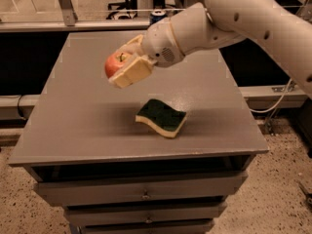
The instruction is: Move apple near sponge
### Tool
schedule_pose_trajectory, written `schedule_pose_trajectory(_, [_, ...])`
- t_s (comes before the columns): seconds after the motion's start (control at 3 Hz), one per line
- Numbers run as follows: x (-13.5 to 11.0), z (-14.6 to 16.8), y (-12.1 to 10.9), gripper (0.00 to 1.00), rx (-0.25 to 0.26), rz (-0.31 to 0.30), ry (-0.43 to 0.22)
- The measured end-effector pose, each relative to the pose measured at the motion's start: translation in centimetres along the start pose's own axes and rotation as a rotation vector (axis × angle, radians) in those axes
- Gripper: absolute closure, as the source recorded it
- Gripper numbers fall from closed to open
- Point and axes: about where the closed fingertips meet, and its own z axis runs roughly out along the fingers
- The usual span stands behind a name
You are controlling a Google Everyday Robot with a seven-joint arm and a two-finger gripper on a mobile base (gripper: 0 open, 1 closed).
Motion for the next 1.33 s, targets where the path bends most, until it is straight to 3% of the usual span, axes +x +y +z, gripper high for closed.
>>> schedule_pose_trajectory(0.33, [2.8,-5.5,3.3,1.0,0.023,0.049,0.02])
schedule_pose_trajectory(1.0, [8.0,-11.1,3.1,1.0,-0.018,0.039,-0.017])
schedule_pose_trajectory(1.33, [8.5,-11.6,2.8,1.0,-0.026,0.029,-0.026])
